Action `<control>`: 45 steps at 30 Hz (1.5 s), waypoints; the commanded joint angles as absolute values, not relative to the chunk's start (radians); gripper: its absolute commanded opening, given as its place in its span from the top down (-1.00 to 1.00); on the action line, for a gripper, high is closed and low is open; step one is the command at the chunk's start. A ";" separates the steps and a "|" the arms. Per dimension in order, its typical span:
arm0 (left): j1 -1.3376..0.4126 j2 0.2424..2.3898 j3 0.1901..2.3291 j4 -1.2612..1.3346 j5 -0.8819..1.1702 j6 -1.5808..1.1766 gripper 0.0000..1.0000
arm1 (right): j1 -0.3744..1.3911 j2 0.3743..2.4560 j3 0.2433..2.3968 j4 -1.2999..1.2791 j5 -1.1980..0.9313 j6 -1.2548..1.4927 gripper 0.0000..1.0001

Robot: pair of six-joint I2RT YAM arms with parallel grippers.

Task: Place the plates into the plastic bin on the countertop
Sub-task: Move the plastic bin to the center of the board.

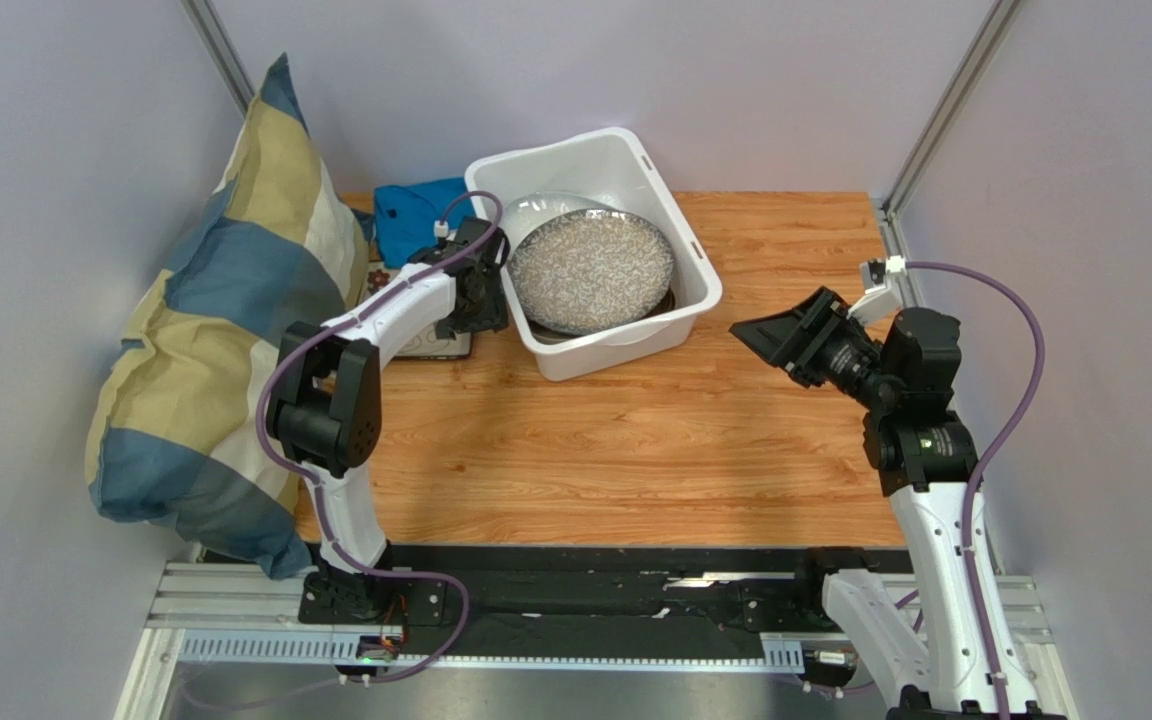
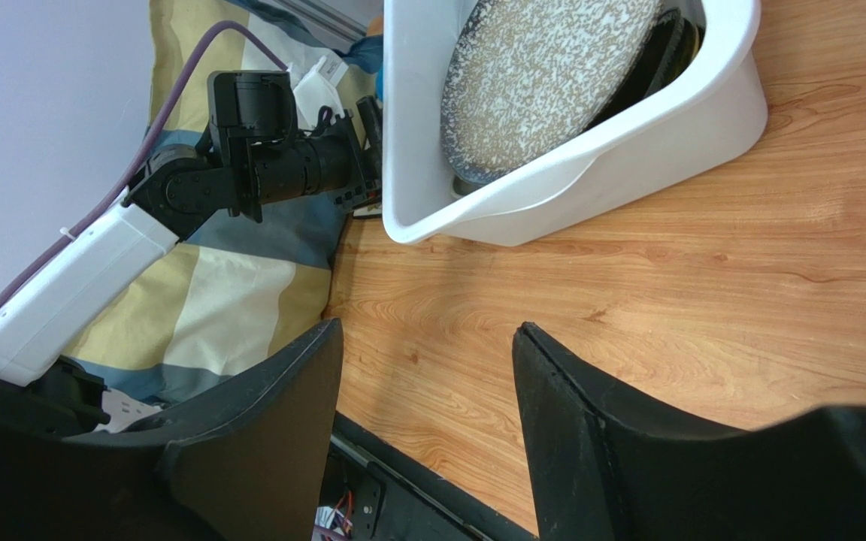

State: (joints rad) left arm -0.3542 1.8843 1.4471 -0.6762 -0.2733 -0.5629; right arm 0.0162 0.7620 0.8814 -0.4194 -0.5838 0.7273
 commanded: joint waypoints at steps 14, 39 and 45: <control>-0.407 2.000 1.502 -0.615 -0.459 -0.089 -0.47 | 0.011 0.736 0.891 -0.425 -0.581 0.719 -0.21; -0.233 1.894 1.488 -0.669 -0.195 -0.520 -0.48 | 0.012 0.690 0.891 -0.443 -0.586 0.736 -0.21; -0.233 1.995 1.575 -0.699 -0.126 -0.548 -0.48 | 0.012 0.672 0.907 -0.466 -0.588 0.733 -0.21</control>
